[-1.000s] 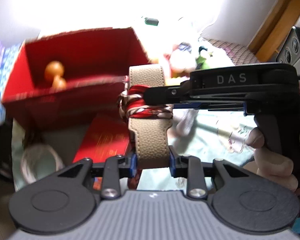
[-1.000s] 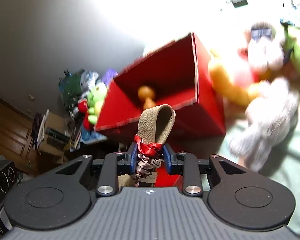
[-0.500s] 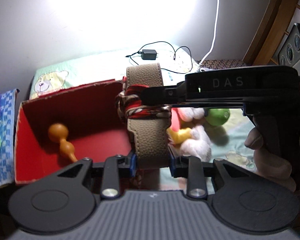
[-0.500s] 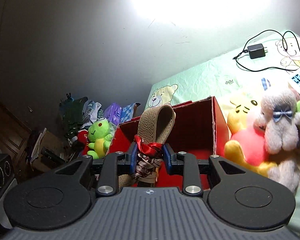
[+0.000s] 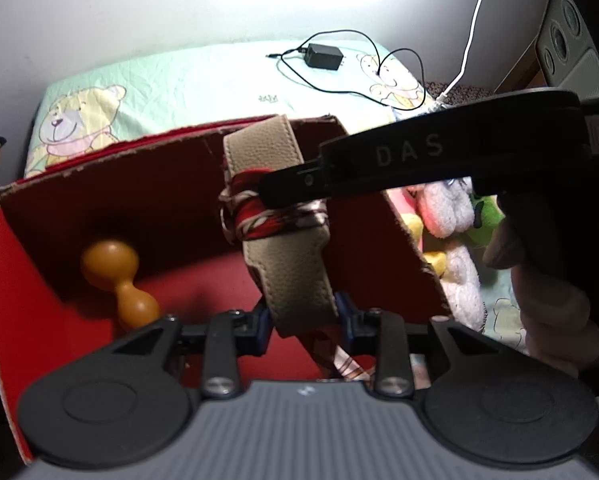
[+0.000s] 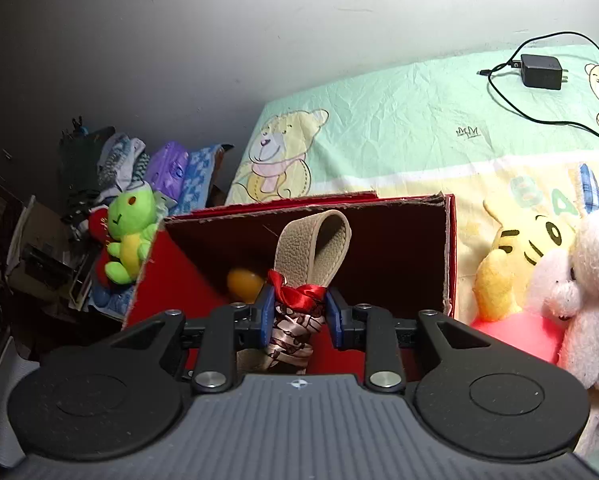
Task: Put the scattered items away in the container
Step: 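Lift the strap with the right gripper and carry it into the red box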
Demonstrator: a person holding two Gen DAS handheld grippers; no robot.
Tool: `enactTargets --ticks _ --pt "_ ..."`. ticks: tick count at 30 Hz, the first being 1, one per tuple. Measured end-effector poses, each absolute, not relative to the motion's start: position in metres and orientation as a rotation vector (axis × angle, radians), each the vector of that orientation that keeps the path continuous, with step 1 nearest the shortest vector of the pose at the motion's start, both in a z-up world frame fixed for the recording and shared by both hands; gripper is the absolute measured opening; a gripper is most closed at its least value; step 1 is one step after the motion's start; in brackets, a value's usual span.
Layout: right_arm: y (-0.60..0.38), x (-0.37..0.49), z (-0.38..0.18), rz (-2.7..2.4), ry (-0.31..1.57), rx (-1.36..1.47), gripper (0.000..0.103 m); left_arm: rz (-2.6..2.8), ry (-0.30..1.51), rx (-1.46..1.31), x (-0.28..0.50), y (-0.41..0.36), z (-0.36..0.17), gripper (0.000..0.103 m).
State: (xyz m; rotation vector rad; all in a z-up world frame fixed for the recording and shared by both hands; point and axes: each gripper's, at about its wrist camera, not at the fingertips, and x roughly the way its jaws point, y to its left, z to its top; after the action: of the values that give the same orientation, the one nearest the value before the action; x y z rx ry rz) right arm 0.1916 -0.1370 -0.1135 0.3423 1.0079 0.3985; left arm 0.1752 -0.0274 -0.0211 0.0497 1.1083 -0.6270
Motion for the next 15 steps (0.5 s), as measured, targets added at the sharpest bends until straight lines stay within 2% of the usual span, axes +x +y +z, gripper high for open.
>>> enactTargets --ticks 11,15 --pt "-0.100 0.218 -0.157 0.373 1.195 0.135 0.030 -0.614 1.339 0.029 0.201 -0.030 -0.084 0.036" --pt "-0.094 0.222 -0.169 0.358 1.243 0.064 0.030 -0.605 1.386 0.033 0.203 -0.035 -0.093 0.041"
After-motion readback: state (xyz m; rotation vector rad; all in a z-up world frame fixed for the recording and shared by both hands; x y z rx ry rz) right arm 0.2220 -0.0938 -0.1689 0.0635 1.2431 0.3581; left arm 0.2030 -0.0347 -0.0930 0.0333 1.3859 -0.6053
